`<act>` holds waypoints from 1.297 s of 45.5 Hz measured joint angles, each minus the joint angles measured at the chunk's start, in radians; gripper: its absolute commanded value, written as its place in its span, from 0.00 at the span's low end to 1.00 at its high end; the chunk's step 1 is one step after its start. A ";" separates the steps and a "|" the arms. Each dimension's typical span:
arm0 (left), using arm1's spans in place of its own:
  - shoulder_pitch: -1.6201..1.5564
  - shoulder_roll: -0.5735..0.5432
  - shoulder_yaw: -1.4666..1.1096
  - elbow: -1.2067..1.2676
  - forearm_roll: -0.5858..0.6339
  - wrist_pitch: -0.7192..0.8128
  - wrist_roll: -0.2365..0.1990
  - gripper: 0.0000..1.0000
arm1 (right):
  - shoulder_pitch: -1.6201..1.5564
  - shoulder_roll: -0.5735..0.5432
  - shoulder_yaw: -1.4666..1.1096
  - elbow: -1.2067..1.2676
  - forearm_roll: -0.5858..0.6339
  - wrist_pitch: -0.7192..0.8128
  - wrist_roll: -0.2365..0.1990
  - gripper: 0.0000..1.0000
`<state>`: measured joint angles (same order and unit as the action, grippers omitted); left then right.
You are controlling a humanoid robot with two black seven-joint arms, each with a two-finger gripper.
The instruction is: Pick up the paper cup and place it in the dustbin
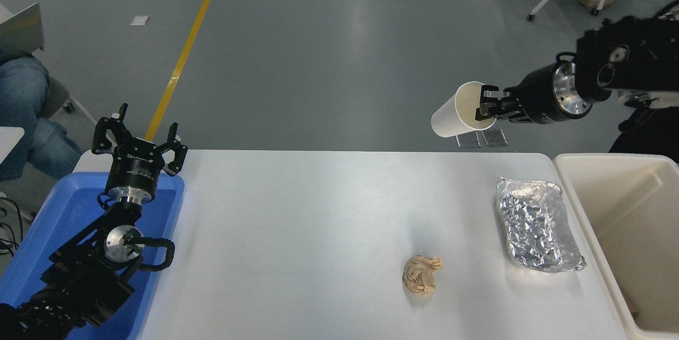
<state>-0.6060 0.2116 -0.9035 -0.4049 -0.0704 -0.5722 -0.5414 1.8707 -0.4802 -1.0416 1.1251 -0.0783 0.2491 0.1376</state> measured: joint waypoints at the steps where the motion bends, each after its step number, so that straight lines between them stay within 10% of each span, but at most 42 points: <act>1: 0.000 0.000 0.000 0.000 0.000 0.000 0.000 0.99 | -0.023 -0.005 0.003 -0.029 0.023 -0.010 0.000 0.00; 28: 0.000 0.000 0.000 0.000 0.000 0.000 0.000 0.99 | -0.604 -0.065 0.135 -0.652 0.466 -0.126 -0.010 0.00; 59: 0.000 0.000 0.000 0.000 0.000 0.000 0.000 0.99 | -1.197 -0.095 0.570 -0.901 0.552 -0.304 -0.066 0.00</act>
<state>-0.6059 0.2117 -0.9035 -0.4049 -0.0703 -0.5722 -0.5415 0.6737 -0.5752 -0.4711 0.2242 0.4736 -0.0549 0.0718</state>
